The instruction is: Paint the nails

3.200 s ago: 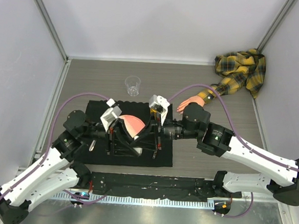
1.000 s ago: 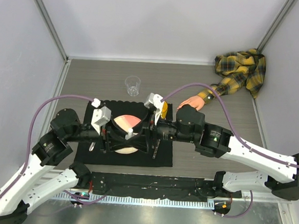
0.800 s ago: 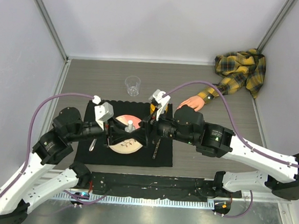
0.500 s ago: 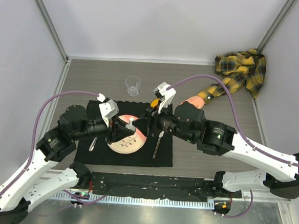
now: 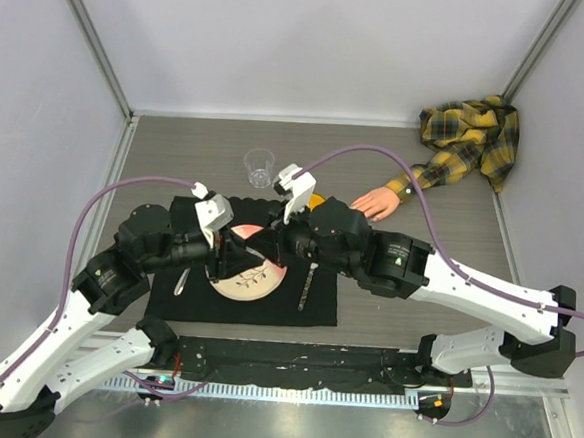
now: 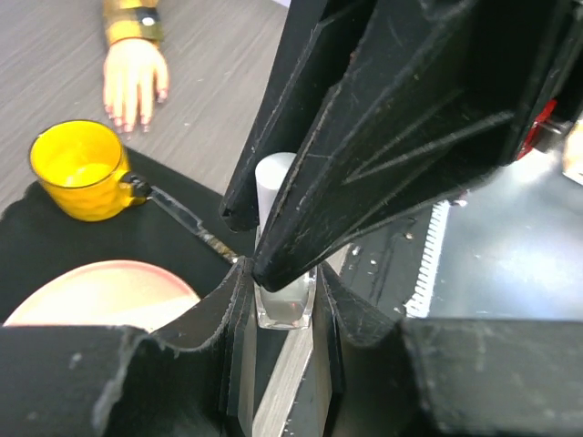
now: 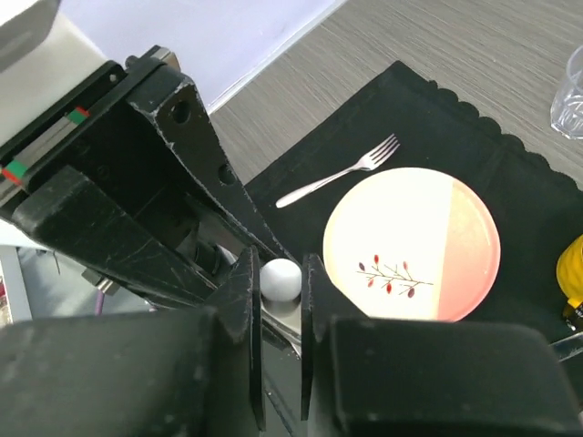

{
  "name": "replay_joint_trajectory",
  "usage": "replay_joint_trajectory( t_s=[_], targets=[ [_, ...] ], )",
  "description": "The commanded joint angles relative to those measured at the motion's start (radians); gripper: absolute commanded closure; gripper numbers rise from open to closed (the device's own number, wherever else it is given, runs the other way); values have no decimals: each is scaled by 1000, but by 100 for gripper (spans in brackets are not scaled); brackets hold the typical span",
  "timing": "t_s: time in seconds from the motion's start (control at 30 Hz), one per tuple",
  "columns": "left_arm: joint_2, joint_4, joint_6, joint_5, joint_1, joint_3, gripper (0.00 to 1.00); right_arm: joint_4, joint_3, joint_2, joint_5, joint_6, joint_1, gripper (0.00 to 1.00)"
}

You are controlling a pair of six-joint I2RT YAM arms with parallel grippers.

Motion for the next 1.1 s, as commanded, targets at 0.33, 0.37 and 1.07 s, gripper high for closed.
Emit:
replay_joint_trajectory(
  t_s=[0.33,0.37,1.07],
  targets=[
    [-24,572,-383,639,-5,-10,100,412,-259,-188,-829,-26,-107,99],
    [-15,490,-331,597,-7,11,100,378,-255,-189,-813,-26,-107,99],
    [-3,63,-21,-118,-7,81,100,108,-77,-188,-15,90,-85,29]
  ],
)
